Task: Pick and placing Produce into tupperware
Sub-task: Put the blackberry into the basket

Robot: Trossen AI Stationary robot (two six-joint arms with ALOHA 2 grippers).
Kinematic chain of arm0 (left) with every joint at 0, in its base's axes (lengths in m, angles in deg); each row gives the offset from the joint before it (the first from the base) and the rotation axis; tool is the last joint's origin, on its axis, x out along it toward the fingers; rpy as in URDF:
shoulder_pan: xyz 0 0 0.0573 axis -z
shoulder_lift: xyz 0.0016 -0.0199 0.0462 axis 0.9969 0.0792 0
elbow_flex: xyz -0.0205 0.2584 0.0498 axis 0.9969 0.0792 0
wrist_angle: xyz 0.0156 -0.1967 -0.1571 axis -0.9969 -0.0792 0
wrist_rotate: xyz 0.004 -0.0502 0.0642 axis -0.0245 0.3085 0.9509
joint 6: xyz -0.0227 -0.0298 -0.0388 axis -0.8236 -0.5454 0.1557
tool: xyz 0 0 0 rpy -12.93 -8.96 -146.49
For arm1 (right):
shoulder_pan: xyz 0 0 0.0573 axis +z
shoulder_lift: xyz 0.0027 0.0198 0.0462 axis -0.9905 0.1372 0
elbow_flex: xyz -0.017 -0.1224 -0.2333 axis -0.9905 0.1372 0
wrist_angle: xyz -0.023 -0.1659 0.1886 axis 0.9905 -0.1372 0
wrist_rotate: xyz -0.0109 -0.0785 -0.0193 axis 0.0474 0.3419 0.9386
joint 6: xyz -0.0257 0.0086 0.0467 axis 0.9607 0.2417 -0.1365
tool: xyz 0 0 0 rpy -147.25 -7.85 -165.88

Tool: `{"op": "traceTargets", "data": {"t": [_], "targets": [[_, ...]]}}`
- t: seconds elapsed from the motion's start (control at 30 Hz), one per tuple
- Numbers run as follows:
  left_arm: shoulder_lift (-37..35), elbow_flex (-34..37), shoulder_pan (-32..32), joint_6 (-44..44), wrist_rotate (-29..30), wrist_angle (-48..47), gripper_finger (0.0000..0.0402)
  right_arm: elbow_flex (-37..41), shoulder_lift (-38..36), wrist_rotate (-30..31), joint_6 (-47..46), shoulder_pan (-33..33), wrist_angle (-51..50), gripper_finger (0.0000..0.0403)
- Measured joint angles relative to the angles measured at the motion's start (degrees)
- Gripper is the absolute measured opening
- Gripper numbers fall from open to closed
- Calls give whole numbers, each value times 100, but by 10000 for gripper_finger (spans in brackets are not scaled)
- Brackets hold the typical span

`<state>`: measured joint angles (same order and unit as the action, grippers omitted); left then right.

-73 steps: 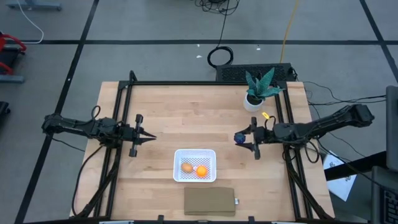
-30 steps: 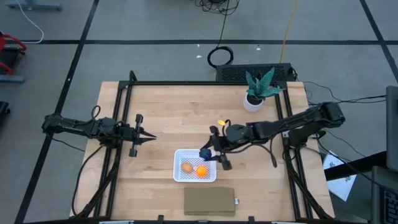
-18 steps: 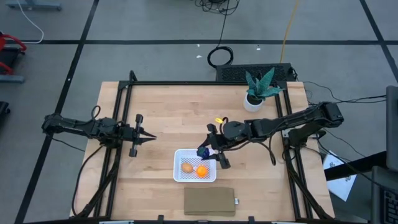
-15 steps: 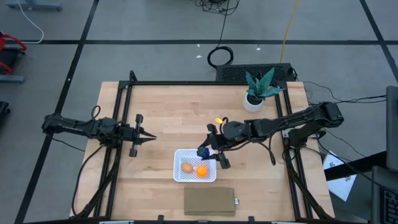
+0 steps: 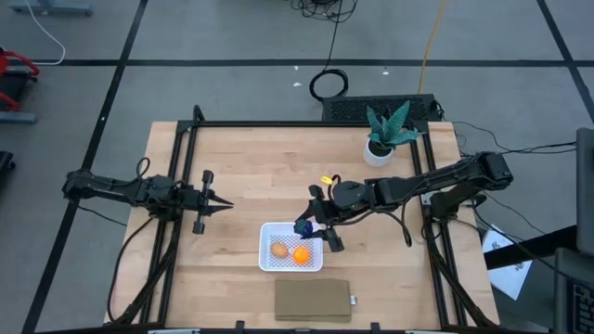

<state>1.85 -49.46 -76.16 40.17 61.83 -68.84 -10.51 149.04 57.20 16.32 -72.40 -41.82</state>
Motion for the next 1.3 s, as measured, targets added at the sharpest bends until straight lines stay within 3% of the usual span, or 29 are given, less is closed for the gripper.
{"op": "traceTargets", "data": {"t": [0.7, 0.97, 1.3], "targets": [[0, 0, 0, 12, 0, 2, 31, -59, 47, 17, -291, -144, -6, 196], [7, -2, -2, -2, 0, 26, 31, -837, 457, 24, -171, -55, -944, 196], [115, 0, 1, -15, 79, -6, 31, -2399, 1617, 41, -179, -63, -2744, 196]]}}
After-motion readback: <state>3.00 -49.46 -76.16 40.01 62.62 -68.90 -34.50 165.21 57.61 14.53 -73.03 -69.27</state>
